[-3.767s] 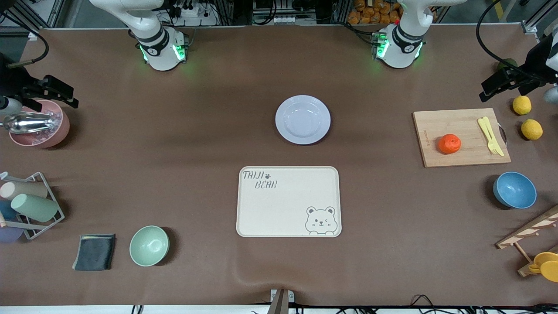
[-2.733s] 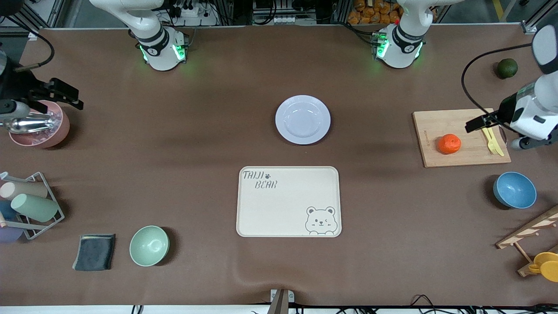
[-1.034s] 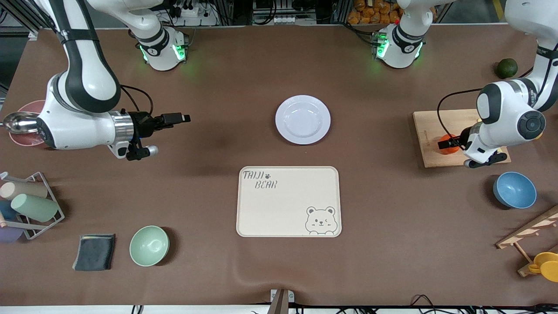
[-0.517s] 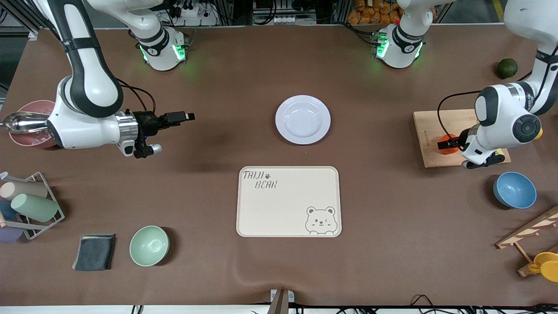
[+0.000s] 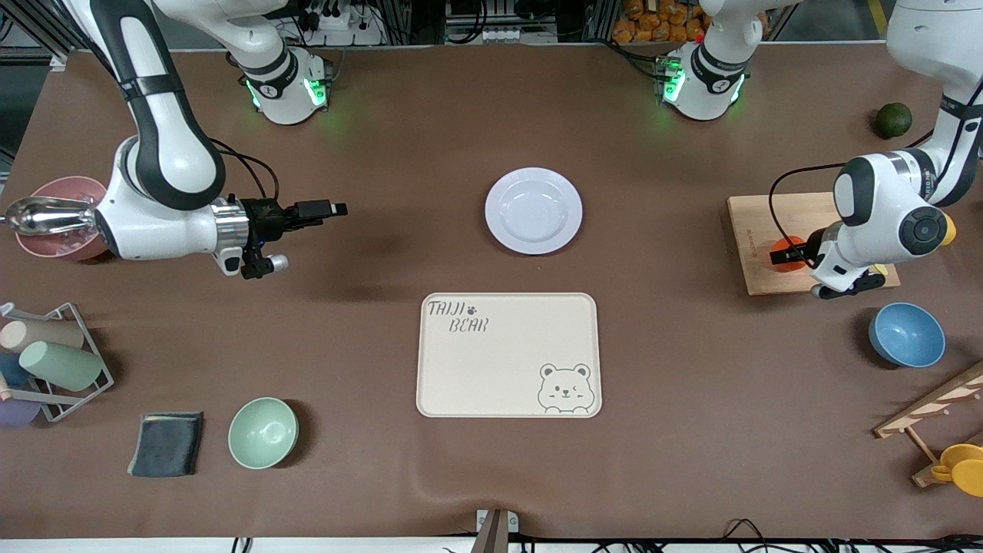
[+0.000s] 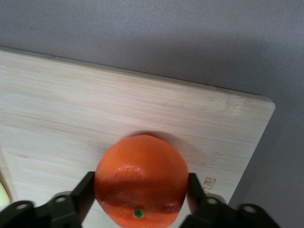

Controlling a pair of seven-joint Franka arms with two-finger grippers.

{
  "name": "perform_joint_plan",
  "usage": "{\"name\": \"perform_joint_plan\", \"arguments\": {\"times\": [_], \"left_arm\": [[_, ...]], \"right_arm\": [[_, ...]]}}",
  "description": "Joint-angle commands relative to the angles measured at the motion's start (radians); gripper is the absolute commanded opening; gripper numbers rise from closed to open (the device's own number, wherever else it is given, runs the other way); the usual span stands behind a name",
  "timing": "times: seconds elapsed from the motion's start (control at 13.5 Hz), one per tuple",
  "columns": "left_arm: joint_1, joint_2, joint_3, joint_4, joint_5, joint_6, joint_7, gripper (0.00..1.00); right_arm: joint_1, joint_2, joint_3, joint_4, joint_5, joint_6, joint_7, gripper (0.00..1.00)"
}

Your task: Place orange and plate with both arms

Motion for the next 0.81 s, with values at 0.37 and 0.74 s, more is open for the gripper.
{"name": "perform_joint_plan", "arguments": {"times": [0.37, 0.74], "left_arm": [[-0.001, -0.048, -0.188, 0.086, -0.046, -0.073, -0.064, 0.17], [-0.010, -0.033, -0.468, 0.161, -0.088, -0.115, -0.308, 0.17]], "right_arm": [[0.033, -0.002, 0.004, -0.020, 0.025, 0.062, -0.013, 1.00], [0.036, 0.003, 0.004, -0.020, 0.048, 0.066, -0.015, 1.00]]}}
